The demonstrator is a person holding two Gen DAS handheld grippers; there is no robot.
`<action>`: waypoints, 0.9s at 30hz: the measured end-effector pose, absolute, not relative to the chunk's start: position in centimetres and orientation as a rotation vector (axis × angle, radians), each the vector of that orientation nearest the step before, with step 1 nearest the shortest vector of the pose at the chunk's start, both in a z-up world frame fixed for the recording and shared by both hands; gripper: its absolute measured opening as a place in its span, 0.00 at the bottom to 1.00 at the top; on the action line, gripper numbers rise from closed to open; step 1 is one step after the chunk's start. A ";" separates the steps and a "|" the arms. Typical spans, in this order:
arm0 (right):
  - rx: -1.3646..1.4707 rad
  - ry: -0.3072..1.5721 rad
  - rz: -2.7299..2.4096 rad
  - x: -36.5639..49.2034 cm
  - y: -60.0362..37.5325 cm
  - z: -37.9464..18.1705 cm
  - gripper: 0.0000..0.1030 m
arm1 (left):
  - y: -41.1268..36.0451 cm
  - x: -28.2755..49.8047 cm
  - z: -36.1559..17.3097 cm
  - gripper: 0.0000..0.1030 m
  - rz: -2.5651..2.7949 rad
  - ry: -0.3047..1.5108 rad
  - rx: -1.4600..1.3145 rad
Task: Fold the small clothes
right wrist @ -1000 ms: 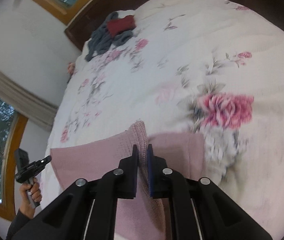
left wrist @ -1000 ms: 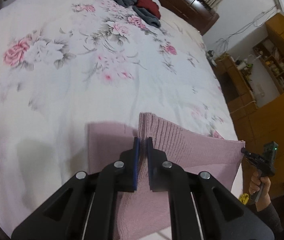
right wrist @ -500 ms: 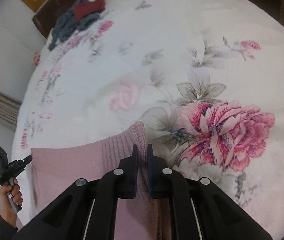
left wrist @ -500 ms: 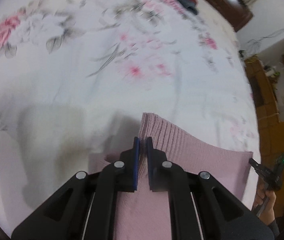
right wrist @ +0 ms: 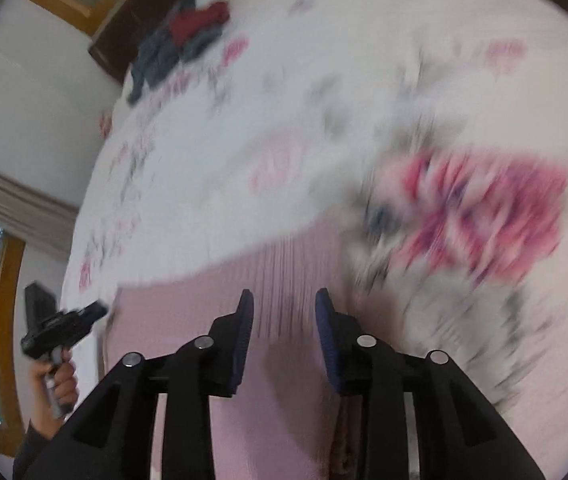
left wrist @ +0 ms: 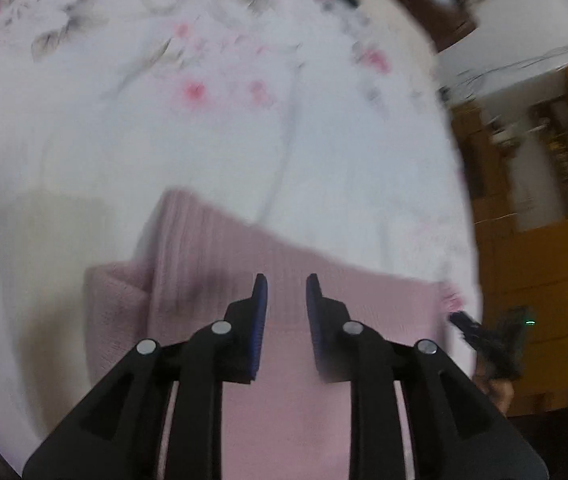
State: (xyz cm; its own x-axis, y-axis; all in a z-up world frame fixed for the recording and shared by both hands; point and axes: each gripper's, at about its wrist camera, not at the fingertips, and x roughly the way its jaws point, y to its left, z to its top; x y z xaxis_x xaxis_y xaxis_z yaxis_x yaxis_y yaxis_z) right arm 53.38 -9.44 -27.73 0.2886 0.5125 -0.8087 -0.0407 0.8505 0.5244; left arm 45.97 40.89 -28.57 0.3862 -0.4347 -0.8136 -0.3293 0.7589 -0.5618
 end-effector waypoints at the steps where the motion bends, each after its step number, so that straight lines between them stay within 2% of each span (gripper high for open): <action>1: 0.439 1.251 0.377 53.6 -9.3 -28.3 0.24 | 41.7 46.0 -30.1 0.09 -0.030 1.242 -0.775; 2: 0.431 1.272 0.349 53.8 -9.6 -29.2 0.11 | 42.1 46.1 -30.8 0.05 -0.013 1.259 -0.786; 3: 0.417 1.285 0.328 54.1 -9.7 -29.6 0.04 | 42.6 46.0 -31.2 0.01 -0.002 1.267 -0.796; 4: 0.402 1.295 0.325 54.4 -9.8 -29.9 0.02 | 42.6 45.9 -30.9 0.01 -0.003 1.263 -0.803; 5: 0.400 1.302 0.330 54.6 -9.8 -29.9 0.03 | 42.8 45.6 -29.9 0.01 -0.011 1.231 -0.820; 6: 0.400 1.299 0.327 54.6 -9.7 -29.2 0.05 | 42.9 44.9 -28.8 0.11 -0.036 1.187 -0.847; 7: 0.391 1.279 0.341 54.1 -9.5 -28.1 0.10 | 43.0 44.3 -28.0 0.15 -0.064 1.154 -0.861; 11: 0.417 1.240 0.520 49.5 -7.9 -25.5 0.10 | 41.3 39.6 -25.1 0.15 -0.267 1.068 -0.872; 15: 0.362 1.327 0.544 45.7 -6.9 -28.4 0.08 | 39.3 36.9 -28.0 0.14 -0.178 1.232 -0.695; 16: 0.353 1.335 0.521 45.6 -7.2 -29.5 0.01 | 39.3 36.7 -29.0 0.05 -0.146 1.258 -0.667; 18: 0.368 1.340 0.509 45.7 -7.6 -30.0 0.00 | 39.7 36.3 -29.3 0.01 -0.136 1.263 -0.677; 19: 0.388 1.345 0.499 45.8 -7.7 -29.8 0.01 | 40.1 36.1 -28.5 0.03 -0.133 1.245 -0.683; 20: 0.401 1.339 0.491 45.4 -7.9 -29.1 0.10 | 40.2 35.4 -27.0 0.05 -0.153 1.200 -0.705; 21: 0.404 1.322 0.503 44.8 -7.8 -28.1 0.14 | 40.1 34.7 -25.8 0.09 -0.190 1.164 -0.720; 24: 0.420 1.314 0.599 41.8 -7.1 -26.2 0.15 | 37.5 31.6 -23.6 0.09 -0.310 1.144 -0.681; 27: 0.384 1.372 0.641 38.5 -6.4 -27.5 0.15 | 34.5 28.6 -25.8 0.10 -0.349 1.241 -0.612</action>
State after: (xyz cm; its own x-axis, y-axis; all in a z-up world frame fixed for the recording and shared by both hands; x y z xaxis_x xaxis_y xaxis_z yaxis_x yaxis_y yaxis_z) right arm 38.53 -6.37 -27.50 0.0684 0.6242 -0.7783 -0.1959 0.7733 0.6030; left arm 28.64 34.46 -25.84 0.3007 -0.5615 -0.7710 -0.0776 0.7913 -0.6065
